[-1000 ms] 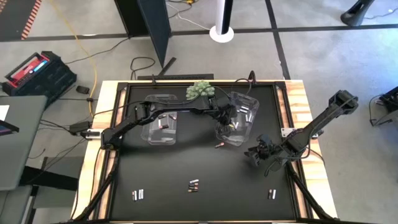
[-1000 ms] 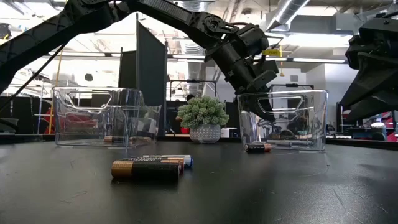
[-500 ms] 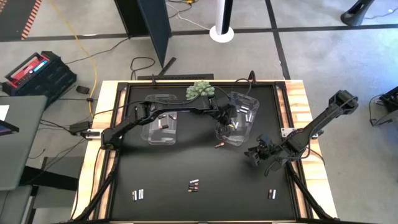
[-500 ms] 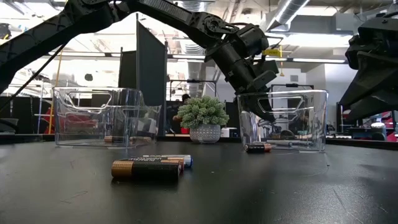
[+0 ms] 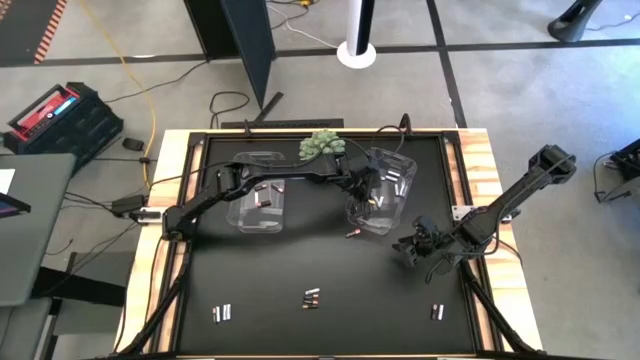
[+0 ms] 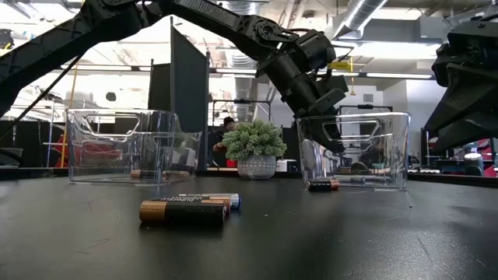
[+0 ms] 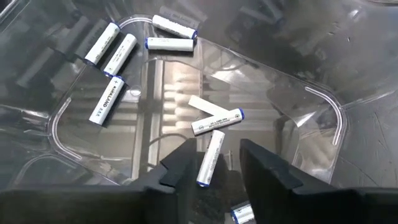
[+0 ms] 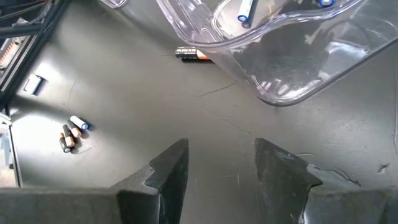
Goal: Sort batteries
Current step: Put the white-blue battery into the right transparent bin
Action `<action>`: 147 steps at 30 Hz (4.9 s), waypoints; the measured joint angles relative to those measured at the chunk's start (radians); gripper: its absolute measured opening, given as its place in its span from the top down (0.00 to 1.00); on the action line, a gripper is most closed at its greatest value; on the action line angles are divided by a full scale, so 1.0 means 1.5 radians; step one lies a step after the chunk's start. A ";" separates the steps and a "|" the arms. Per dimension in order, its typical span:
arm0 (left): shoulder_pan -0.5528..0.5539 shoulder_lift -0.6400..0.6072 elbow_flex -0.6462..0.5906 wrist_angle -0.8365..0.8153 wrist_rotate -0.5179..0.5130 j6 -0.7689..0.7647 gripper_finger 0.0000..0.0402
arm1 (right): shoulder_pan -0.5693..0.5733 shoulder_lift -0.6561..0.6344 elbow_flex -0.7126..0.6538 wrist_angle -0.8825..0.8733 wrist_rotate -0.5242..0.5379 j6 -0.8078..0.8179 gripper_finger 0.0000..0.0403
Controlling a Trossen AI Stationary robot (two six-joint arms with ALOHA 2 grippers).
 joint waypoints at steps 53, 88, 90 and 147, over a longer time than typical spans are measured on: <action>0.009 -0.214 -0.111 -0.155 -0.134 -0.259 0.73 | 0.004 0.000 0.000 -0.006 0.000 -0.025 0.50; -0.696 -0.531 -0.591 -0.406 -0.387 -1.615 0.77 | 0.145 0.000 0.000 -0.033 -0.003 -0.026 0.50; -0.707 -0.518 -0.590 -0.393 -0.350 -1.618 0.77 | 0.147 0.001 0.000 -0.042 -0.003 -0.025 0.50; -0.777 -0.353 -0.582 -0.277 -0.174 -1.655 0.77 | 0.145 0.001 0.000 -0.055 -0.003 -0.025 0.50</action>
